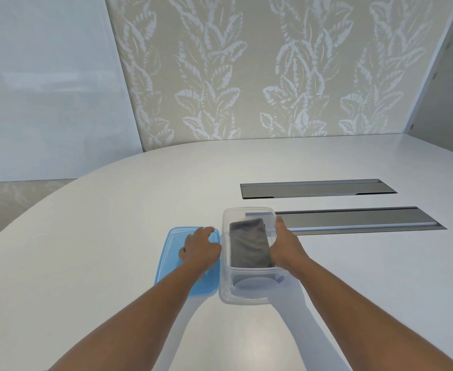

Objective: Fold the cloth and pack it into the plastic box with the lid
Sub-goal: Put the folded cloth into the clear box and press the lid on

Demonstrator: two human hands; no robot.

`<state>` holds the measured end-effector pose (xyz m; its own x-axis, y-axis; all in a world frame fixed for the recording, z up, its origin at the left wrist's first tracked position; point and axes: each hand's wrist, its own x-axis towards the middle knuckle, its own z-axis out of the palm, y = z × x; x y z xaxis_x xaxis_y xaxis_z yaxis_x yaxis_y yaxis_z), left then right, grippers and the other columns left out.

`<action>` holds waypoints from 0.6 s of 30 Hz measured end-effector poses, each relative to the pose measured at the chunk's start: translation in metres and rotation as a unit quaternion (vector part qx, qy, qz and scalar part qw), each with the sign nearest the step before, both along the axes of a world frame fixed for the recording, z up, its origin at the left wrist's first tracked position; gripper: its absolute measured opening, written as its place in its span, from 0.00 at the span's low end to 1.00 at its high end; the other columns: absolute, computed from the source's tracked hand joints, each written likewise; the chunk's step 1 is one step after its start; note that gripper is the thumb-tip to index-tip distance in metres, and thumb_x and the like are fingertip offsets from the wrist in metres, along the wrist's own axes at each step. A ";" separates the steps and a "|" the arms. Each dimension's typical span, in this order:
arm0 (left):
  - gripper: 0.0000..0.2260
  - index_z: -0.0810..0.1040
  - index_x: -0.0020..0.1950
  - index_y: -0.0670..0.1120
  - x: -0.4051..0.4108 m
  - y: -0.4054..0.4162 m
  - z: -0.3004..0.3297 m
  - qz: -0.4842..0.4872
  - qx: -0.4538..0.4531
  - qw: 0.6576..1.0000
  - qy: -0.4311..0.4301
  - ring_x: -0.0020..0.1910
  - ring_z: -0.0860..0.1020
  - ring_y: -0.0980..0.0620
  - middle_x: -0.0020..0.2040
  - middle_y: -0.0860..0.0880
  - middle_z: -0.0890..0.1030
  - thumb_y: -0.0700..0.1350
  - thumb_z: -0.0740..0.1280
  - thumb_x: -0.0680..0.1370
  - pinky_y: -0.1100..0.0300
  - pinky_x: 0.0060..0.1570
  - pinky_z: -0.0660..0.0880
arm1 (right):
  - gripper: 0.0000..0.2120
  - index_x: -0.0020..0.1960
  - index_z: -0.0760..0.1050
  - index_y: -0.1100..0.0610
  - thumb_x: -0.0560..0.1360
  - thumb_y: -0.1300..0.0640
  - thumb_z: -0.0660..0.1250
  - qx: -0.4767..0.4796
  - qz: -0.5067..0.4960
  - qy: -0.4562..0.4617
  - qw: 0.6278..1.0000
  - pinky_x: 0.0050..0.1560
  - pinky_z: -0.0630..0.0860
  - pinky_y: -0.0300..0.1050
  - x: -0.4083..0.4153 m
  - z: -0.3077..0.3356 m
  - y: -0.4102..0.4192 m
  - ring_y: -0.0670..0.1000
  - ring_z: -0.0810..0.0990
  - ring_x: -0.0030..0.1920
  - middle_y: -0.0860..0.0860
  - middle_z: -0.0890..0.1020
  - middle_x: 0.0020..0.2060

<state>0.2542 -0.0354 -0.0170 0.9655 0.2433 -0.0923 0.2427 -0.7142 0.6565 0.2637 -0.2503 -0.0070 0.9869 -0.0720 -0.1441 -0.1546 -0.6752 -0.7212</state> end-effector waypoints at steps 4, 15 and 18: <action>0.36 0.56 0.82 0.62 -0.002 0.011 -0.015 -0.026 0.051 0.991 0.124 0.83 0.39 0.42 0.85 0.54 0.45 0.66 0.64 0.77 0.36 0.76 0.40 | 0.50 0.83 0.42 0.47 0.75 0.51 0.74 0.002 0.000 -0.003 1.000 0.64 0.72 0.49 0.001 -0.002 -0.001 0.58 0.72 0.71 0.55 0.68 0.77; 0.43 0.57 0.82 0.63 0.001 0.016 -0.015 -0.052 0.008 0.983 0.173 0.81 0.33 0.39 0.85 0.50 0.39 0.47 0.74 0.72 0.34 0.74 0.33 | 0.48 0.83 0.43 0.47 0.76 0.53 0.73 0.004 -0.003 -0.009 1.000 0.56 0.72 0.46 0.004 -0.008 -0.002 0.58 0.74 0.68 0.56 0.70 0.75; 0.40 0.63 0.81 0.60 0.001 0.016 -0.003 -0.053 -0.077 0.984 0.152 0.83 0.41 0.38 0.85 0.46 0.49 0.37 0.69 0.72 0.35 0.79 0.42 | 0.49 0.83 0.43 0.47 0.76 0.53 0.73 0.006 -0.003 -0.007 1.000 0.59 0.73 0.47 0.003 -0.006 -0.002 0.58 0.74 0.69 0.55 0.69 0.76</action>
